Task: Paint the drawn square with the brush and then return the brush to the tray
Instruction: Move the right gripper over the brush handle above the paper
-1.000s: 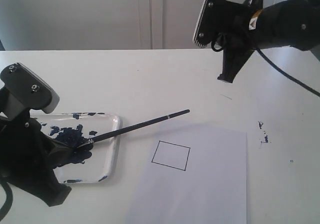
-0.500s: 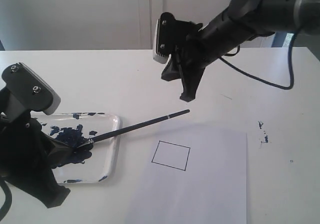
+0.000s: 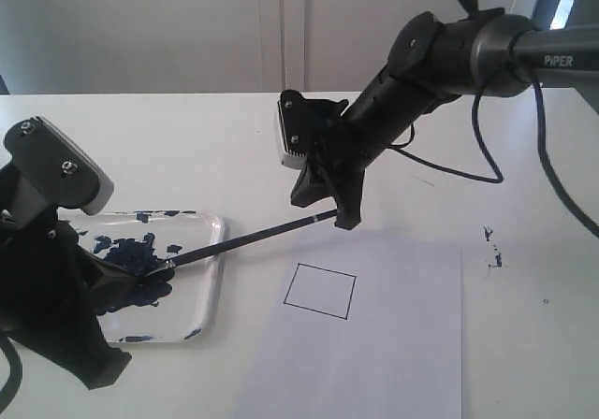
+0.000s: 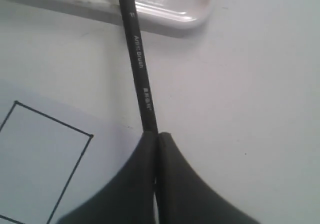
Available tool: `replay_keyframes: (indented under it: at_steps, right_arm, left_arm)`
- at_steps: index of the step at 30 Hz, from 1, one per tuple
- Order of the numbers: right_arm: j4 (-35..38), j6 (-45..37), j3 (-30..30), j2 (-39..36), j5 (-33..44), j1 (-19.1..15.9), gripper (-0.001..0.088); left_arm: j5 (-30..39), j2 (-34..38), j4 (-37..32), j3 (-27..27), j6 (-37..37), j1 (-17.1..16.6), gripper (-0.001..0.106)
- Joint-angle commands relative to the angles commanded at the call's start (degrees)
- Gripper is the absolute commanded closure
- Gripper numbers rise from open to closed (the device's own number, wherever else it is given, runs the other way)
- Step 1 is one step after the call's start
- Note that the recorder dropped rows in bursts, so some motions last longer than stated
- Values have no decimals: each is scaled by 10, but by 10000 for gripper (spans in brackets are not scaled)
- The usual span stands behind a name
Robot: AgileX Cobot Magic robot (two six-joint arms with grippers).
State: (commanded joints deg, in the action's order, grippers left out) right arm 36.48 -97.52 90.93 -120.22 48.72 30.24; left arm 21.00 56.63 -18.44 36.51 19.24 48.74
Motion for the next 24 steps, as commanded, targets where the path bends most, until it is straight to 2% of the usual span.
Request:
replay_keyframes:
  at_steps: [4, 6, 8, 11, 12, 16, 20, 24]
  right_arm:
    - [0, 0, 0, 0, -50, 7, 866]
    - [0, -15, 0, -1, -62, 15, 829]
    - [-2, -16, 0, -5, -59, 28, 711]
    - [-2, 12, 0, -5, -51, 42, 412]
    - [-3, 27, 0, -5, -49, 42, 384]
    - [-11, 54, 0, 0, -43, 41, 483]
    - [-7, 63, -2, 1, -81, 41, 487]
    - [-1, 81, -2, 1, -80, 41, 487]
  left_arm:
    - [-2, 0, 0, 0, 0, 0, 1053]
    - [-2, 0, 0, 0, 0, 0, 1053]
    - [-2, 0, -2, 0, 0, 0, 1053]
    - [-2, 0, -7, 0, 0, 0, 1053]
    - [-2, 0, -7, 0, 0, 0, 1053]
    - [-1, 0, -12, 0, 0, 0, 1053]
    - [0, 0, -15, 0, 0, 0, 1053]
    - [0, 0, -15, 0, 0, 0, 1053]
